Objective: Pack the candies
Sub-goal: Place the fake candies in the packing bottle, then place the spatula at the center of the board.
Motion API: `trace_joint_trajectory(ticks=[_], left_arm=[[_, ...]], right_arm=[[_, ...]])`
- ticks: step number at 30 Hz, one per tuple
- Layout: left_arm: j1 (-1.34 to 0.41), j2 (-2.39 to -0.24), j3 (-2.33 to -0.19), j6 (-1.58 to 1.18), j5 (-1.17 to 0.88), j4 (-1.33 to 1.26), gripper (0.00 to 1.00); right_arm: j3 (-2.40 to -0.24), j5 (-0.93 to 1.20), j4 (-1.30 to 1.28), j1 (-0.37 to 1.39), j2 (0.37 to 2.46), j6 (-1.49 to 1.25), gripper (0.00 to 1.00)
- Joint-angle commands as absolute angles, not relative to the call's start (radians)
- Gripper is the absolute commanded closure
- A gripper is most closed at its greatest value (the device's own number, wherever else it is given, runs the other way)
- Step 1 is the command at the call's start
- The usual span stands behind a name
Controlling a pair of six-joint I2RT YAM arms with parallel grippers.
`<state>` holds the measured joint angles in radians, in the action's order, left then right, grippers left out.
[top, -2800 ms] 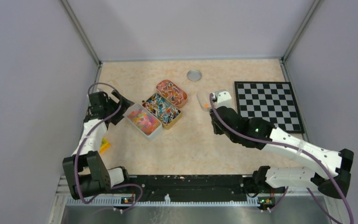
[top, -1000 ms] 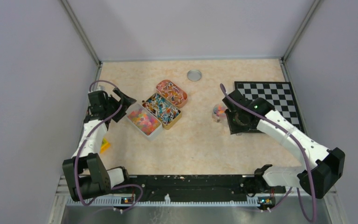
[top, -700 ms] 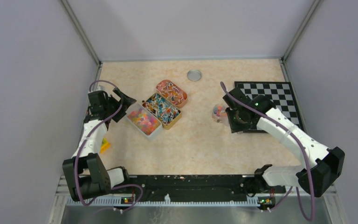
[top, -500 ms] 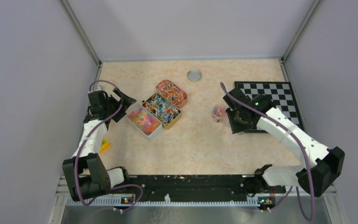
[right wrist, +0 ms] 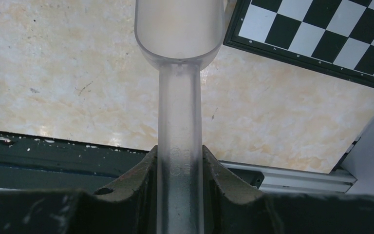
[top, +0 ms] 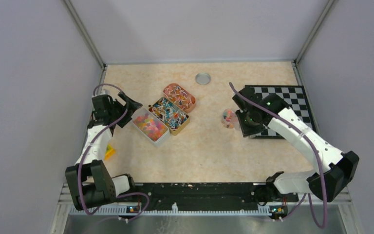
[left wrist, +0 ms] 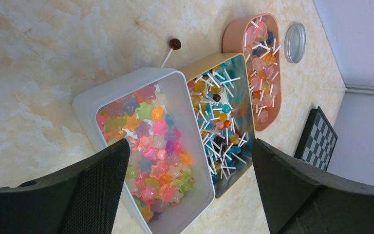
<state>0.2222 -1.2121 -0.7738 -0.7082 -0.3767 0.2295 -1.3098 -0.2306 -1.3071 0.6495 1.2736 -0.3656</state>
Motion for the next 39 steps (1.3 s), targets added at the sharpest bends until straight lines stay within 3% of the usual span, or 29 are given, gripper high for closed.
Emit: trace_joint_trajectory(ticks=[1, 11, 26, 35, 39], left_arm=[[0.220, -1.188, -0.783, -0.709, -0.377, 0.186, 0.01], [0.221, -1.191, -0.780, -0.721, -0.413, 0.169, 0.01], [0.221, -1.194, -0.771, -0.733, -0.432, 0.159, 0.01], [0.219, -1.185, -0.764, -0.734, -0.423, 0.153, 0.01], [0.221, -1.185, -0.763, -0.735, -0.423, 0.153, 0.01]], right_arm=[[-1.385, -0.230, -1.321, 0.636, 1.282, -0.337, 1.00], [-1.233, -0.034, -0.938, 0.664, 1.177, -0.209, 1.00], [-0.843, -0.403, -0.296, 0.899, 1.155, -0.335, 1.00], [-0.772, -0.603, -0.191, 0.974, 1.278, -0.357, 1.00], [-0.783, -0.583, -0.171, 0.978, 1.360, -0.395, 1.00]])
